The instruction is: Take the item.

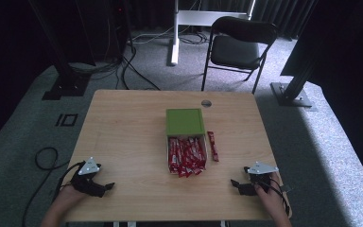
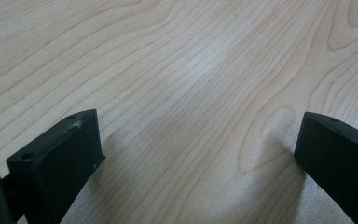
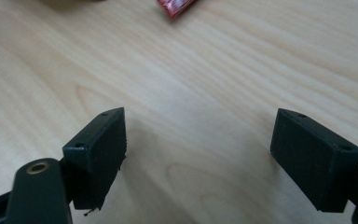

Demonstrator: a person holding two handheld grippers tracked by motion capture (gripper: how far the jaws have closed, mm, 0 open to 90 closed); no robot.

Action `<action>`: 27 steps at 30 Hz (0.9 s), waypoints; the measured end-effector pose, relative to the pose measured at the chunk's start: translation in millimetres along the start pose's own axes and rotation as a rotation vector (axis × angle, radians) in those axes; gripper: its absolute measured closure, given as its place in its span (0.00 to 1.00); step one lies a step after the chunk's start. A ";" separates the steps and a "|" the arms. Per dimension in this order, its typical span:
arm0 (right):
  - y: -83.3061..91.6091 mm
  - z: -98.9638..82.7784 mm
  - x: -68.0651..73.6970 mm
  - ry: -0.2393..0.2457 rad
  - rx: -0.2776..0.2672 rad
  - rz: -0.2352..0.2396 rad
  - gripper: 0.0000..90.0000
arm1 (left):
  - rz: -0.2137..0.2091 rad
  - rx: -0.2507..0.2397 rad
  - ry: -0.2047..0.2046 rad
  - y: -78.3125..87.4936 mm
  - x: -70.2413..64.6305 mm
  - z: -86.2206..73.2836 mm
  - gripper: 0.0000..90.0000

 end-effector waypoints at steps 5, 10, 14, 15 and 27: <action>4.5 -5.4 5.3 0.031 0.007 0.016 0.20 | 0.000 -0.001 0.000 -0.1 0.0 0.0 0.02; 9.5 -10.3 11.9 0.089 0.009 0.077 0.14 | 0.000 -0.001 0.000 -0.1 0.0 0.0 0.02; 9.7 -10.4 15.2 0.119 0.006 0.110 0.14 | 0.000 -0.001 0.000 0.0 0.0 0.0 0.02; 9.7 -10.4 15.8 0.124 0.005 0.115 0.14 | 0.000 -0.001 0.000 0.0 0.0 0.0 0.02; 9.5 -10.4 14.1 0.107 0.007 0.102 0.14 | 0.000 -0.001 0.000 -0.1 -0.1 0.0 0.02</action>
Point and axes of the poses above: each handheld gripper's, and its own axes: y roughly backward along the jaws, z roughly out of its top, x roughly to its left, the point moved 6 cm from there along -y, roughly forward along the jaws, and after that the axes turned 8 degrees about y, right-handed, at the moved point
